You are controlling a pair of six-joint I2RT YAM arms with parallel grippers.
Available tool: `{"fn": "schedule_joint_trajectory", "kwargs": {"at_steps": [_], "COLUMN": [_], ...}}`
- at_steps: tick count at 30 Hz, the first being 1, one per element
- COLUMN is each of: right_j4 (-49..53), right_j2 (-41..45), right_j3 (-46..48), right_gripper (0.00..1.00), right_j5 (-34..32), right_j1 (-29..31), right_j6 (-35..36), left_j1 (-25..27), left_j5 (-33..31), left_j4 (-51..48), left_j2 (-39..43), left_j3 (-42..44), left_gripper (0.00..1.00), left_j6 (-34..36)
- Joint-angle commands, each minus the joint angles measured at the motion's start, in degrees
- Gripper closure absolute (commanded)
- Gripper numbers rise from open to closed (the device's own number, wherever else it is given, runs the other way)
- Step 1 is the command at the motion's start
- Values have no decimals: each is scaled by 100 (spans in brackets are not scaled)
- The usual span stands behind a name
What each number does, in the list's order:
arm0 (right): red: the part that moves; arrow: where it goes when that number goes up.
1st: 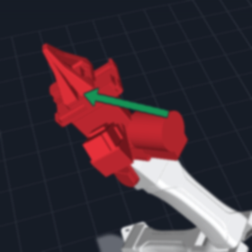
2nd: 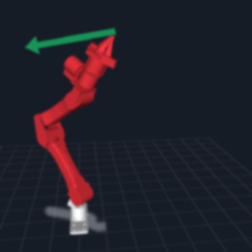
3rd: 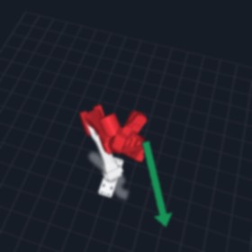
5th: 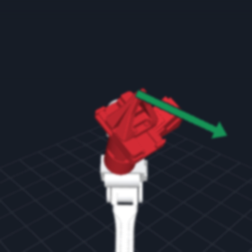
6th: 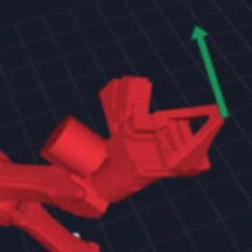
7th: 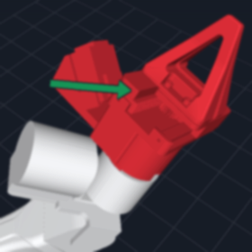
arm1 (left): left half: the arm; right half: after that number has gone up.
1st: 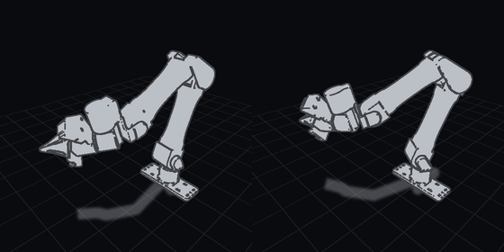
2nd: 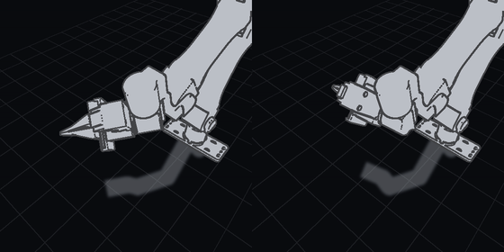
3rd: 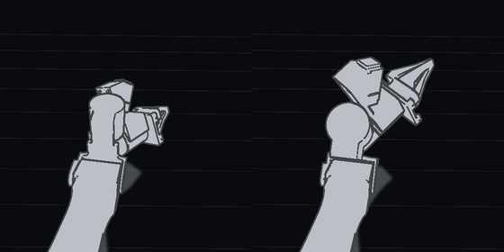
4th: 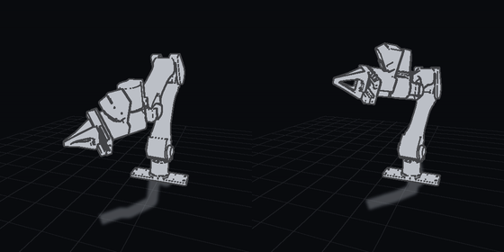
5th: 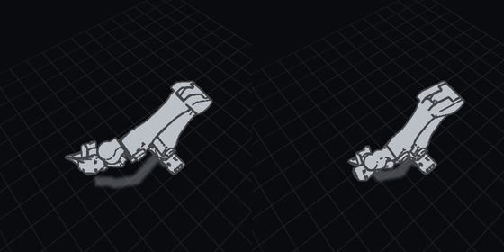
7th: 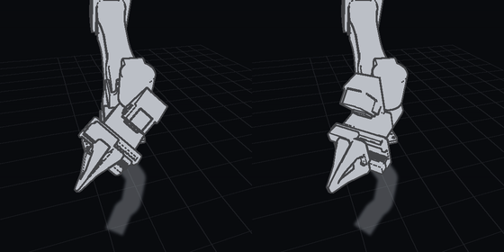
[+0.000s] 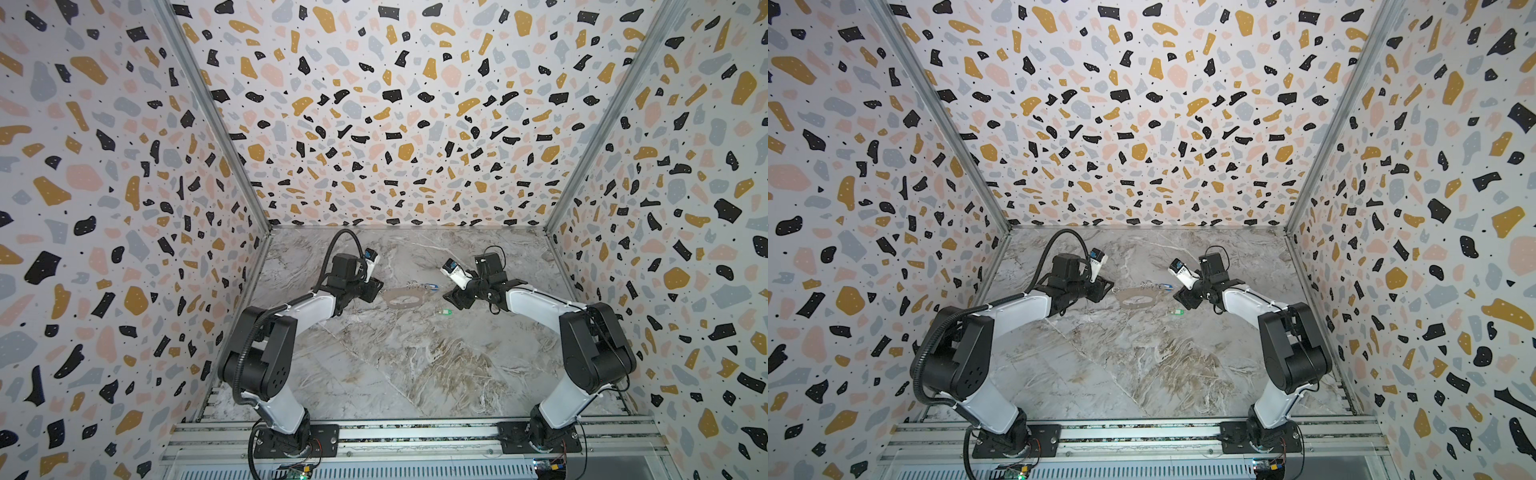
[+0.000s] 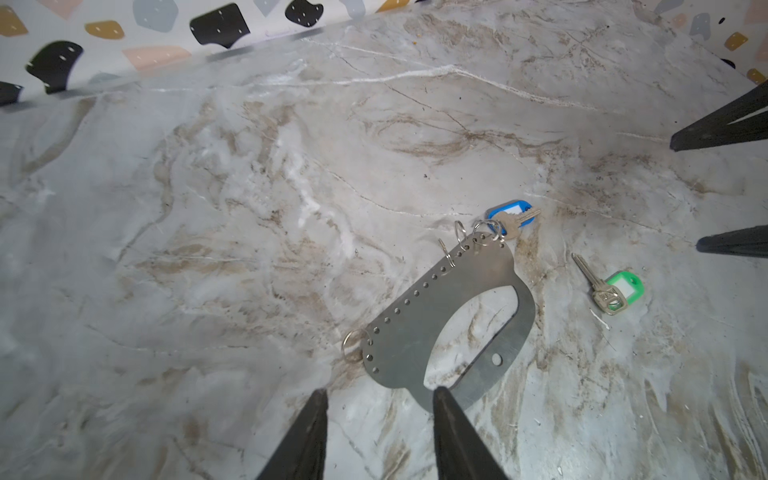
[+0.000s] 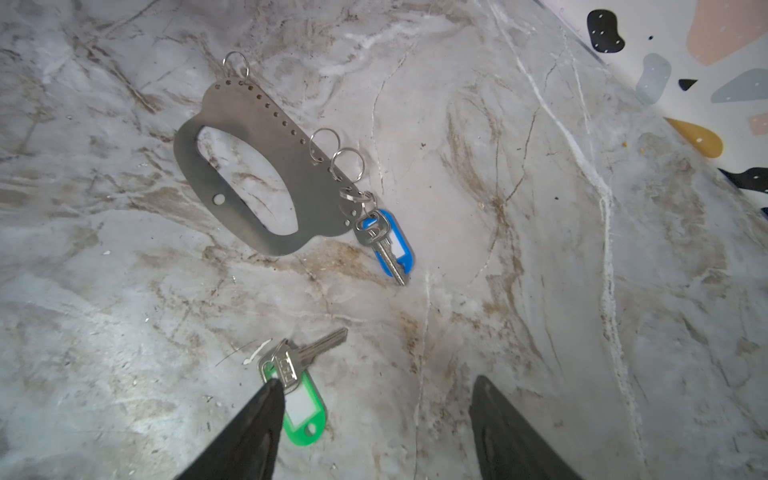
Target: Remove the keys from the keyring
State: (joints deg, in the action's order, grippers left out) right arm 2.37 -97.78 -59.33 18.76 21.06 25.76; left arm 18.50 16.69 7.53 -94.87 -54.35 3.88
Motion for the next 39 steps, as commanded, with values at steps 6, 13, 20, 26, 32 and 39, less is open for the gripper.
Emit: {"fn": "schedule_joint_trajectory", "kwargs": {"at_steps": [6,13,20,26,32,39], "right_j4": [524,661,550,558,758,674], "right_j2": [-813,-1402,-1538,-1070,-619,-339], "right_j3": [-769,-1017,-865,-580,-447,-482], "right_gripper": [28,25,24,25,24,24], "right_j5": [-592,-1401,-1945,-1812,-1420,-1205], "right_j1": [486,823,765,362,-2,-121], "right_j6": [181,626,859,901,1063,978], "left_j1": [562,755,1100,1517,1826,1973], "left_j5": [-468,-704,-1139,-1453,-1622,-1878], "left_j4": [-14,576,646,618,157,-331], "left_j2": [28,-88,-141,-472,-1270,-2020], "left_j3": [-256,-170,-100,-300,-1159,-1995], "left_gripper": [54,54,54,53,52,51], "left_j6": [-32,-769,-559,31,457,653]}}
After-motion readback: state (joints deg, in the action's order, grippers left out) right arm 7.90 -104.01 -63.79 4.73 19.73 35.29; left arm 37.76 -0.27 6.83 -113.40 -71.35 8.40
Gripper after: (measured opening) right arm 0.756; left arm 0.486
